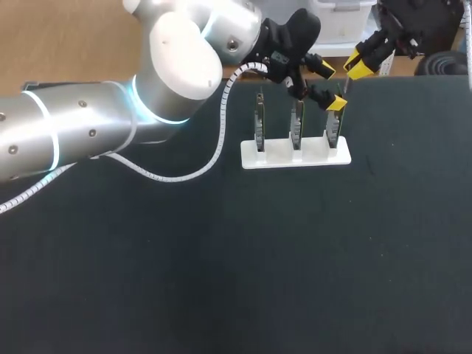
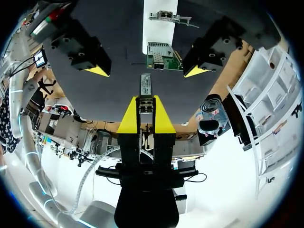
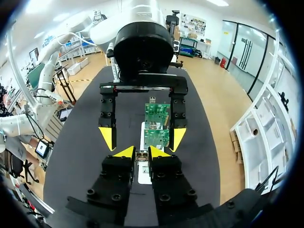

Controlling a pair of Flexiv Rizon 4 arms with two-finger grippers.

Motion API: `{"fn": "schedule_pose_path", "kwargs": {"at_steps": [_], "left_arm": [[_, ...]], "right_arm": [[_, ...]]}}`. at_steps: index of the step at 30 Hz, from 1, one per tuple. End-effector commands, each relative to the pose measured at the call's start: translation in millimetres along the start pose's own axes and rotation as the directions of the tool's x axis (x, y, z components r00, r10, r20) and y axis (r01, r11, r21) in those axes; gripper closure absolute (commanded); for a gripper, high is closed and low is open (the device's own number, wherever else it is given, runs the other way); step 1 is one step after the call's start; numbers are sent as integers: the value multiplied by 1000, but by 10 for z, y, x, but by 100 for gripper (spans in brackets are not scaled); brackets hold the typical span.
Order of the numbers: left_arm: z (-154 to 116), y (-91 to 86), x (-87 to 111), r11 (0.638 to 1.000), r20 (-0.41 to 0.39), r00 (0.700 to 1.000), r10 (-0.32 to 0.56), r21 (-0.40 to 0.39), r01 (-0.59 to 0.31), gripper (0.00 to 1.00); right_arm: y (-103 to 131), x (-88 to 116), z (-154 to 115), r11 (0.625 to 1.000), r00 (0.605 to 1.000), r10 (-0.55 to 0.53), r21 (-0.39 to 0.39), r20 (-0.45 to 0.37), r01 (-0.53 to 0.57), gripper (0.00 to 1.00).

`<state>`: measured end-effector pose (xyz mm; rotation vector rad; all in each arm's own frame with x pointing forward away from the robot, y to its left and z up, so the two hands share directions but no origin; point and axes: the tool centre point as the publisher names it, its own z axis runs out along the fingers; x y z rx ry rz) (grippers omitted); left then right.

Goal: Pick up the optical module with the left hand, and insert it into the network port with the right hand.

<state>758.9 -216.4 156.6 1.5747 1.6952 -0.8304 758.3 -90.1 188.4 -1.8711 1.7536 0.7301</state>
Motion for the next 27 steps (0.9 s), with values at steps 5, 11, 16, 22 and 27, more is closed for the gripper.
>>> {"fn": "schedule_pose_path", "kwargs": {"at_steps": [5, 11, 16, 22, 27], "left_arm": [[9, 12, 0, 1000, 0, 1000, 2, 1, -2, 0], [9, 12, 0, 1000, 0, 1000, 2, 1, -2, 0], [9, 12, 0, 1000, 0, 1000, 2, 1, -2, 0], [9, 12, 0, 1000, 0, 1000, 2, 1, -2, 0], [9, 12, 0, 1000, 0, 1000, 2, 1, -2, 0]], "right_arm": [[5, 8, -2, 1000, 1000, -1, 13, -4, 1, 100], [-28, 22, -10, 1000, 1000, -6, 16, -8, 7, 100], [-63, 27, 7, 1000, 1000, -10, 14, -2, 10, 100], [-100, 22, 44, 1000, 1000, -25, -6, -8, 25, 100], [-120, 26, 57, 1000, 1000, -24, -9, -7, 24, 100]]}}
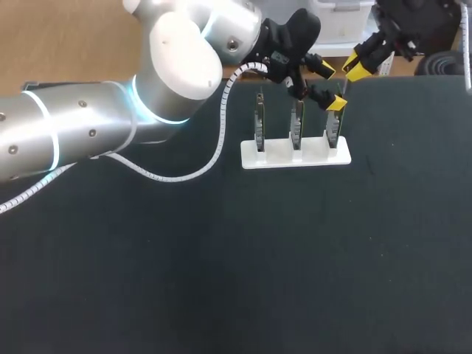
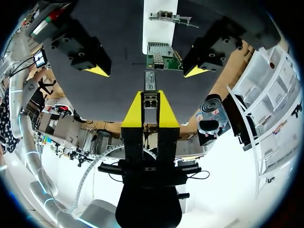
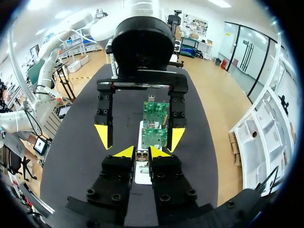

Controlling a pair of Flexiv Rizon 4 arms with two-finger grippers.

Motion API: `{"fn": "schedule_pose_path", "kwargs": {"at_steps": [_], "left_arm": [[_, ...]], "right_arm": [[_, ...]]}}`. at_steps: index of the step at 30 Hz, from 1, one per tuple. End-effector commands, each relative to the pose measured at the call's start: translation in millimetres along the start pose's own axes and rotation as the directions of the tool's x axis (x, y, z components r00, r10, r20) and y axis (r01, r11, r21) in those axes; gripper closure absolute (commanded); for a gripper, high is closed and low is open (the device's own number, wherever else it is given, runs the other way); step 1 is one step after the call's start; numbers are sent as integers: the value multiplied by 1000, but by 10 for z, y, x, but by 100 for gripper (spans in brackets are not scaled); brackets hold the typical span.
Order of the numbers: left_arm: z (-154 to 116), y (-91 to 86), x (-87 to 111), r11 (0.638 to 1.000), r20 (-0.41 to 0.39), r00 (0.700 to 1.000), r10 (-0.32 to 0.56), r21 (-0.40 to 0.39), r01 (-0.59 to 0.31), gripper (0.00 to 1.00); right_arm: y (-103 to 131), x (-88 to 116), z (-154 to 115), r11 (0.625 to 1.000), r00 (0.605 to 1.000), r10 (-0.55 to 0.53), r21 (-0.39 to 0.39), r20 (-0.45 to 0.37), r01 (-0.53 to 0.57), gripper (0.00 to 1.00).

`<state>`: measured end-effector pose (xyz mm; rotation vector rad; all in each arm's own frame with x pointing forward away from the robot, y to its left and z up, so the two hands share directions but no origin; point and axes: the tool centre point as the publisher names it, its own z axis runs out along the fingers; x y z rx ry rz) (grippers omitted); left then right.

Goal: Pick up the optical module with the left hand, and insert it into the network port with the right hand.

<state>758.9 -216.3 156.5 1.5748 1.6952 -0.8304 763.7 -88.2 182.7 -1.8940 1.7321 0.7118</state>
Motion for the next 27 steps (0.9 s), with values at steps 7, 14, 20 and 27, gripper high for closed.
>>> {"fn": "schedule_pose_path", "kwargs": {"at_steps": [7, 14, 20, 27], "left_arm": [[9, 11, -1, 1000, 0, 1000, 1, 1, -1, 0], [9, 11, -1, 1000, 0, 1000, 1, 1, -1, 0], [9, 11, -1, 1000, 0, 1000, 1, 1, -1, 0], [9, 11, -1, 1000, 0, 1000, 1, 1, -1, 0]], "right_arm": [[-83, 25, 19, 1000, 1000, 9, -7, -2, -9, 100], [-73, 25, 35, 1000, 1000, 21, -5, 1, -21, 100], [-84, 13, 55, 999, 999, 38, 10, -7, -38, 100], [-85, 8, 68, 999, 999, 47, 16, -9, -47, 100]]}}
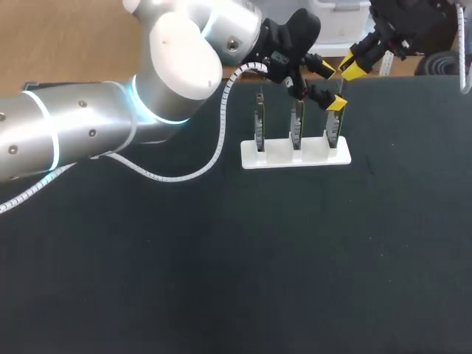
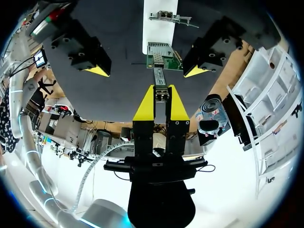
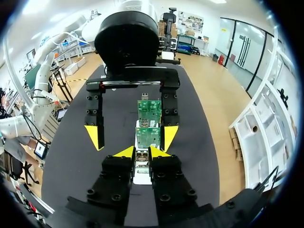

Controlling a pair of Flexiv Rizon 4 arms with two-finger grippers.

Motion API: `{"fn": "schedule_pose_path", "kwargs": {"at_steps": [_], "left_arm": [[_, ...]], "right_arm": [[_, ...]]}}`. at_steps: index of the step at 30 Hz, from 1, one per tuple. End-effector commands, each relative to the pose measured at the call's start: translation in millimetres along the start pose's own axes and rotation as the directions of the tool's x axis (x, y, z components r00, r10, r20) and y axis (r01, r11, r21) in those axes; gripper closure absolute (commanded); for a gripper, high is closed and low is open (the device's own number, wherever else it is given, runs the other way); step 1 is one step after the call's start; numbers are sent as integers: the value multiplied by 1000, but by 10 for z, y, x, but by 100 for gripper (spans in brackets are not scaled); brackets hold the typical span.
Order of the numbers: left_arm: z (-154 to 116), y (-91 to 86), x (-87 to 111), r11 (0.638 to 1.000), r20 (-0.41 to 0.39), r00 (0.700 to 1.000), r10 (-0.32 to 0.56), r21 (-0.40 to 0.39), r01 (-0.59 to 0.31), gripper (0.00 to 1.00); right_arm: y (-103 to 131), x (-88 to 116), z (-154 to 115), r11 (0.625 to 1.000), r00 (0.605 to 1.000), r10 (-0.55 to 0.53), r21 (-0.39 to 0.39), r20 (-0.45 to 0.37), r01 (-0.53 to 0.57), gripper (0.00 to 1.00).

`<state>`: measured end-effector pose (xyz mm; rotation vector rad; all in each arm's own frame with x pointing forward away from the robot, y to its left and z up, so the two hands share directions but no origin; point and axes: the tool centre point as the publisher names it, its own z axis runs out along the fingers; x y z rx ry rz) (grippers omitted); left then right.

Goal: Pick up the optical module with the left hand, and insert it into the network port with the right hand.

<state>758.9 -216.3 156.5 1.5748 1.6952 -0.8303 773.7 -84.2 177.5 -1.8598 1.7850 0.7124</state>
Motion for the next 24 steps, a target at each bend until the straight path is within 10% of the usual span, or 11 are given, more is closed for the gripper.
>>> {"fn": "schedule_pose_path", "kwargs": {"at_steps": [1, 24], "left_arm": [[9, 11, -1, 1000, 0, 1000, 1, 1, -1, 0], [9, 11, -1, 1000, 0, 1000, 1, 1, -1, 0]], "right_arm": [[18, -3, 10, 1000, 1000, 3, 7, -1, -3, 100], [-19, 27, 26, 1000, 1000, 5, -1, 2, -5, 100]]}}
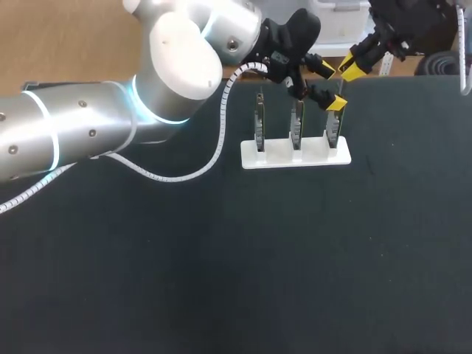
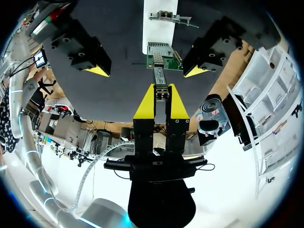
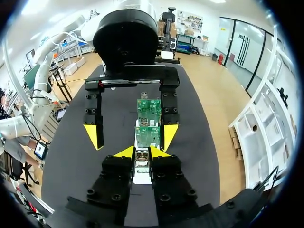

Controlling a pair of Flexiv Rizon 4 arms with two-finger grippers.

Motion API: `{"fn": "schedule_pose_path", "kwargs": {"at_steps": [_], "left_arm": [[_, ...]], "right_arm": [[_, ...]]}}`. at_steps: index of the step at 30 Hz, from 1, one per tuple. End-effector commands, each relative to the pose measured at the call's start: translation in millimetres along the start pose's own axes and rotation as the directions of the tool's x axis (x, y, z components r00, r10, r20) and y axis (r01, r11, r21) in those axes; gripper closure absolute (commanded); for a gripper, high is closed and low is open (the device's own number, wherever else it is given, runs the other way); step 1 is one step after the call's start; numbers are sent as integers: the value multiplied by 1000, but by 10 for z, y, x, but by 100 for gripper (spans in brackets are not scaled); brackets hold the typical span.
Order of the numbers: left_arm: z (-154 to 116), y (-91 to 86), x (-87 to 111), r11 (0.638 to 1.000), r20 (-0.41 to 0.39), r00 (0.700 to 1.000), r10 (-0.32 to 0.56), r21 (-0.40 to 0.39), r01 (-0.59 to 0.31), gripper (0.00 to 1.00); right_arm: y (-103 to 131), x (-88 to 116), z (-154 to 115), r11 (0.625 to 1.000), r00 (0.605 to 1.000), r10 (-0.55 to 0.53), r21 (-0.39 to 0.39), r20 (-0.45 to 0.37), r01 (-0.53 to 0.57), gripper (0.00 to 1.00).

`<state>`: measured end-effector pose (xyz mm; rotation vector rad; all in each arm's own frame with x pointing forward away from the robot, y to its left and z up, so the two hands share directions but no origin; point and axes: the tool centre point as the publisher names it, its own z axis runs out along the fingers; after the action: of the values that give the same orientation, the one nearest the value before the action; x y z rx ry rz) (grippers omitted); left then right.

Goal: Pick up the optical module with the left hand, and insert it into the network port with the right hand.

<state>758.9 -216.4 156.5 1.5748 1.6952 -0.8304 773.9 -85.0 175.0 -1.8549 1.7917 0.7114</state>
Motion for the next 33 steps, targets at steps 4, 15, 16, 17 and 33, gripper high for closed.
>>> {"fn": "schedule_pose_path", "kwargs": {"at_steps": [4, 15, 16, 17, 33], "left_arm": [[9, 12, -1, 1000, 0, 1000, 1, 1, -1, 0], [9, 12, -1, 1000, 0, 1000, 1, 1, -1, 0], [9, 12, -1, 1000, 0, 1000, 1, 1, -1, 0], [9, 12, -1, 1000, 0, 1000, 1, 1, -1, 0], [9, 12, -1, 1000, 0, 1000, 1, 1, -1, 0]], "right_arm": [[-23, 16, 24, 1000, 1000, -1, -6, 7, 1, 100], [-47, 45, 32, 1000, 1000, -1, -9, 2, 1, 100], [-48, 46, 32, 1000, 1000, -1, -9, 2, 1, 100], [-48, 47, 32, 1000, 1000, -1, -9, 2, 1, 100], [-91, 38, 44, 1000, 1000, -14, -14, 14, 15, 100]]}}
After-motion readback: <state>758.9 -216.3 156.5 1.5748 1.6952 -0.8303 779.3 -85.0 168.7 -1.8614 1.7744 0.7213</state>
